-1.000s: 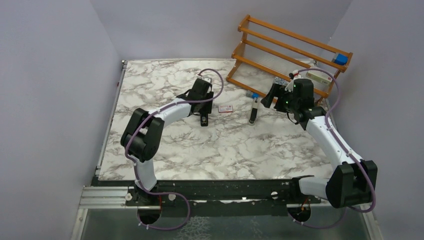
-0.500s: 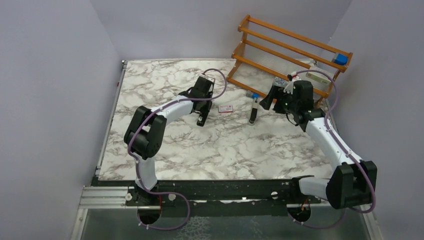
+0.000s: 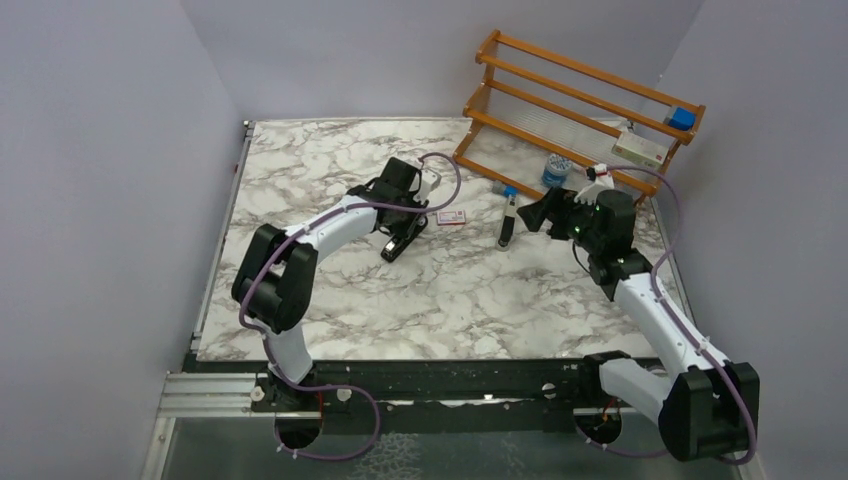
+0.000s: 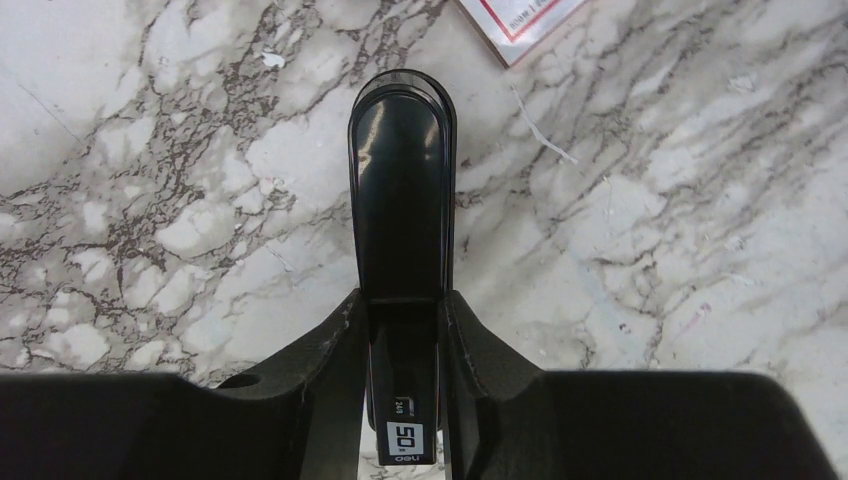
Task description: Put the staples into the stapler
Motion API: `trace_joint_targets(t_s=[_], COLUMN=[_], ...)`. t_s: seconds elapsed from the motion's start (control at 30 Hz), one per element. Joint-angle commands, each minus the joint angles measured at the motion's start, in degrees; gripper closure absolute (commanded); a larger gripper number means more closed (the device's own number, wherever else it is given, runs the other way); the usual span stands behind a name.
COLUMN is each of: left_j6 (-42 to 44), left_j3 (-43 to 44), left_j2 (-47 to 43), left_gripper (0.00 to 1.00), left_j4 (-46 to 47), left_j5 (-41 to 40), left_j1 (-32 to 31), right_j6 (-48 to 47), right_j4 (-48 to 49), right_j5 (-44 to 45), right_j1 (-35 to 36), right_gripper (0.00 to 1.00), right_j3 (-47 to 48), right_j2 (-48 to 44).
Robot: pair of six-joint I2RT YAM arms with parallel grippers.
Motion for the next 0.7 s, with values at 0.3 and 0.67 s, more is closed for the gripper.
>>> trace_joint_targets(t_s=[0.3,0.67], left_j6=[10.3,11.56], left_j3=[-8.68,-22.58], left_j2=[-12.32,-23.01], left_gripper=[0.94,0.97], left_j4=[2.05,17.06], left_j5=[12.22,14.6], left_j1=[-1.3,-4.49], right_j6=[-3.91,1.4], right_j4=[10.26,0.78], right_j5=[-2.87,-9.61], right_j1=[0.14,1.18], right_gripper=[0.12,0.21], right_j3=[-4.29,-0.6], right_j2=[-2.51,3.06])
